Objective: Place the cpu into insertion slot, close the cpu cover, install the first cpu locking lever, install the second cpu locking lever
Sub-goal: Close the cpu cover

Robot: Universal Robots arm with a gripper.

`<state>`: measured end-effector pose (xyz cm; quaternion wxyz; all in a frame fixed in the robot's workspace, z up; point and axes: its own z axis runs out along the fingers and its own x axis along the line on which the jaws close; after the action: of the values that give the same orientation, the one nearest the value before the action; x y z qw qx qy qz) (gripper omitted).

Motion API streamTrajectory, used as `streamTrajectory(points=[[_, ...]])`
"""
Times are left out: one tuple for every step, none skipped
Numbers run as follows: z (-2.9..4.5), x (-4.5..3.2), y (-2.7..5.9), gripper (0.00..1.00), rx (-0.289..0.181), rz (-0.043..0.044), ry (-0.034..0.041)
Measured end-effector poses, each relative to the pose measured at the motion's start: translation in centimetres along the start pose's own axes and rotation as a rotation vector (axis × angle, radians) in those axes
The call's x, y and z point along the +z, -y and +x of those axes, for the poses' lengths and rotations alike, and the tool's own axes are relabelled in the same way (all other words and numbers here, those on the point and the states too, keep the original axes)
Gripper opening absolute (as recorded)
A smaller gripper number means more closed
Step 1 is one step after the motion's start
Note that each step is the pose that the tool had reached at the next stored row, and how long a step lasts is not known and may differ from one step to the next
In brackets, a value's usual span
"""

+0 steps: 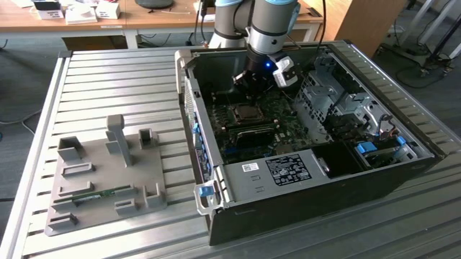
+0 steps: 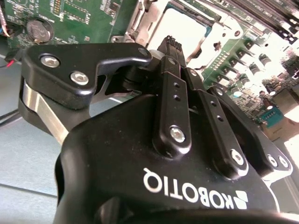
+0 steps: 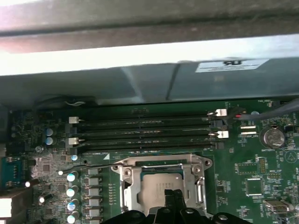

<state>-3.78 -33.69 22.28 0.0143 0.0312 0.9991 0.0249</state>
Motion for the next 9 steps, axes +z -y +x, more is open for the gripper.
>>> streamTrajectory(points=[[0.16,0.00,0.01,0.11,0.000,0.0000,0.0000],[0.34,0.00,0.02,0.11,0.000,0.0000,0.0000],[0.51,0.00,0.03,0.11,0.000,0.0000,0.0001],[0.66,0.01,0.04,0.11,0.000,-0.0001,0.0001],[0.81,0.01,0.05,0.11,0.000,-0.0001,0.0001],[0.93,0.00,0.06,0.11,0.000,0.0000,0.0000],[1.02,0.00,0.06,0.11,0.000,0.0000,0.0000],[1.07,0.00,0.06,0.11,0.000,0.0000,0.0000],[1.11,0.00,0.10,0.11,0.000,0.0001,0.0000]])
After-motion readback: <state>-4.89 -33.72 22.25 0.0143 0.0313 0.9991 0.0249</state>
